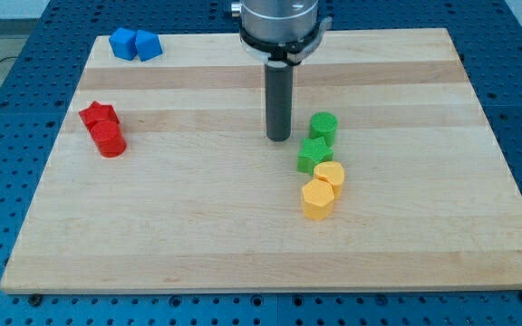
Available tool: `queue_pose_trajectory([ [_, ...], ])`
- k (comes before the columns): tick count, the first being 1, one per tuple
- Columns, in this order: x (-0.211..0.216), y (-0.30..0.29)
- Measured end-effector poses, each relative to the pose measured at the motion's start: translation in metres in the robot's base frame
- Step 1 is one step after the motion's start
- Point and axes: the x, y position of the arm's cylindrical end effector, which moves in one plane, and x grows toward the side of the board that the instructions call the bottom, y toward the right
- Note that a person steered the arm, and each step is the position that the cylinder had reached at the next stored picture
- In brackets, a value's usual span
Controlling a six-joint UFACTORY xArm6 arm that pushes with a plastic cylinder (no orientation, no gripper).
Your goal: Move the green circle into the green star
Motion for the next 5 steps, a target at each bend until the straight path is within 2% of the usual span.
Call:
queue_pose_trajectory([
  [1,-0.015,-0.001],
  [2,-0.041,0.023],
  [3,-0.051,0.074],
  [4,-0.043,0.108],
  [5,-0.026,0.113],
])
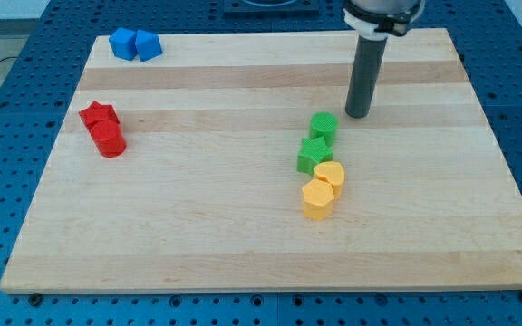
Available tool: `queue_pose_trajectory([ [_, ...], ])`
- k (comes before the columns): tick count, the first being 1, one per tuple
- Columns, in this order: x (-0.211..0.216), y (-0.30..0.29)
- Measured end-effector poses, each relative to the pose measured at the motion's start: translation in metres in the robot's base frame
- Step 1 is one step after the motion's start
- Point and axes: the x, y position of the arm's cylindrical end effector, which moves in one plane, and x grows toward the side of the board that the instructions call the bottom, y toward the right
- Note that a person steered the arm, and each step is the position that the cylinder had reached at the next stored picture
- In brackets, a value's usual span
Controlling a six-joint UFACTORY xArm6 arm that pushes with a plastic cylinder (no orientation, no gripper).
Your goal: Move the green circle into the green star
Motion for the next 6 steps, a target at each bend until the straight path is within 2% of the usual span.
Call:
queue_pose_trajectory([
  [4,0.014,-0.075],
  [5,0.007,-0.072],
  [6,0.002,-0.031],
])
